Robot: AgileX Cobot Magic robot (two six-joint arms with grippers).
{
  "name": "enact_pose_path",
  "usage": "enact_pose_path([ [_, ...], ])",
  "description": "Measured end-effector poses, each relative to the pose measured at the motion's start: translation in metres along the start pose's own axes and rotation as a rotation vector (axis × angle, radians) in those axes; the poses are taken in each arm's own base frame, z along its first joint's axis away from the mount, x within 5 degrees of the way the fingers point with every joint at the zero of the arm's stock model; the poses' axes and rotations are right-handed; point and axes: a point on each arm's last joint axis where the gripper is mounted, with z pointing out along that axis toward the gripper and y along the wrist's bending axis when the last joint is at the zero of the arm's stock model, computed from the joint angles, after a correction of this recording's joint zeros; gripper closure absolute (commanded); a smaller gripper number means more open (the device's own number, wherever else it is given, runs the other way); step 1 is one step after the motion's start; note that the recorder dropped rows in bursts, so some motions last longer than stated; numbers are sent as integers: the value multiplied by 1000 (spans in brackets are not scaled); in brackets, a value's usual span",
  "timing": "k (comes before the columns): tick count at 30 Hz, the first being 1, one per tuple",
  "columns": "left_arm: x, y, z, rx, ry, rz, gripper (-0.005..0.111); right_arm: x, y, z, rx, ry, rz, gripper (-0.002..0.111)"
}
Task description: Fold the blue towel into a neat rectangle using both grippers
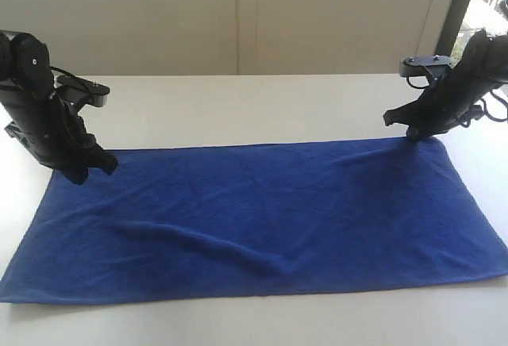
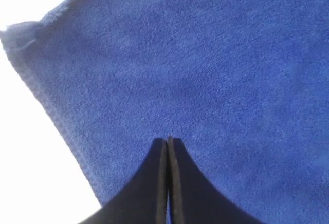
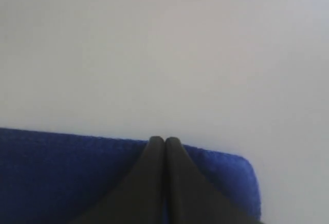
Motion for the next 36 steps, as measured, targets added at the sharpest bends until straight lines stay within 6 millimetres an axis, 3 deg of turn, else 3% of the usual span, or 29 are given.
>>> enact_pose_path([
  [5, 0, 0, 0, -1, -4, 0, 107, 0, -10, -3, 110, 10, -49, 108],
  [15, -1, 0, 0, -2, -8, 0, 107, -4, -19, -7, 134, -38, -32, 108],
  [17, -1, 0, 0, -2, -8, 0, 107, -9, -18, -22, 135, -64, -30, 108],
  [20, -1, 0, 0, -3, -13, 0, 107, -17, -13, -61, 129, -77, -32, 108],
  [24, -3, 1, 0, -6, -30, 0, 107, -5, -5, -91, 79, 57, -21, 108],
  [30, -4, 1, 0, -10, -46, 0, 107, 42, 0, -58, 30, 290, -31, 108],
  [36, -4, 1, 0, -10, -46, 0, 107, 64, 0, -40, 49, 326, -45, 108],
])
